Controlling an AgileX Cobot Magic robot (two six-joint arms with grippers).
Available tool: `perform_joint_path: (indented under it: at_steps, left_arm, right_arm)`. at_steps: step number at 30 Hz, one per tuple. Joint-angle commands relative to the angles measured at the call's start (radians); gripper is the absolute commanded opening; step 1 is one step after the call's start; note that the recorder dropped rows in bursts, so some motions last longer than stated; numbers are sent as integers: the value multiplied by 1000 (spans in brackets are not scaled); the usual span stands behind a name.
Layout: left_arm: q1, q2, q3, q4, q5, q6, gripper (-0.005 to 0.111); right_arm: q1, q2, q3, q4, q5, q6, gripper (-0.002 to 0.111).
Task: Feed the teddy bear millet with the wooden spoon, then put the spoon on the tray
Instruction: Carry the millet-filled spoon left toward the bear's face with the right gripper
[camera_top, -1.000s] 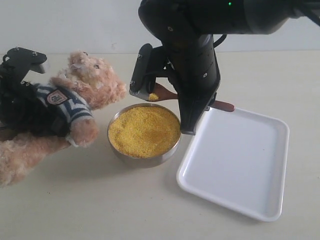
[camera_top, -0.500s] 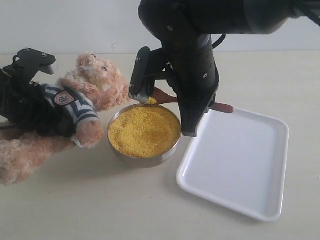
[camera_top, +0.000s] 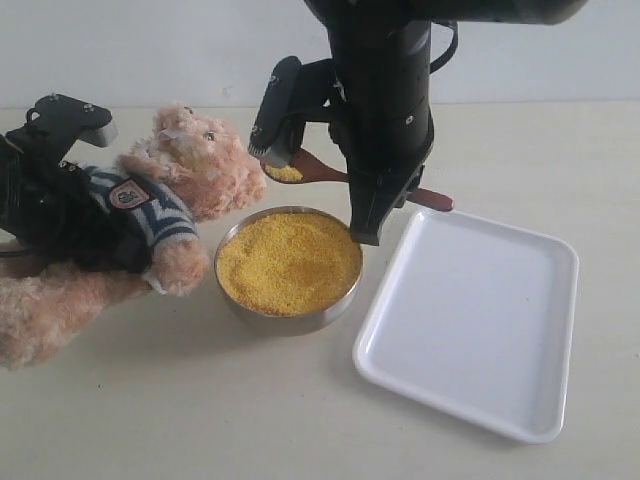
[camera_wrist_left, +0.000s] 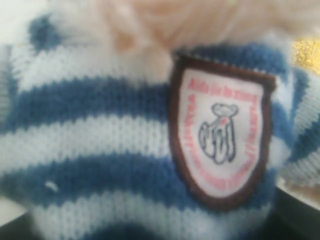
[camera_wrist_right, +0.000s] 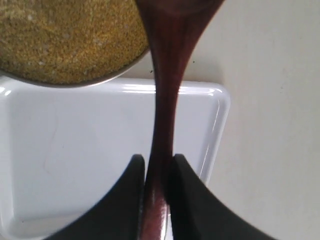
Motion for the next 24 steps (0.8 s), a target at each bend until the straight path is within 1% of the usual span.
perform_joint_path:
  at_steps: [1, 16, 24]
  left_arm:
    - [-7, -6, -7, -4, 3, 2, 4]
    - [-7, -6, -7, -12, 1, 2, 4]
    - [-7, -6, -7, -12, 3, 2, 4]
  right_arm:
    - [-3, -13, -15, 18, 4, -2, 0]
    - [-3, -13, -41, 31, 4, 17, 0]
    - [-3, 25, -57, 33, 4, 36, 0]
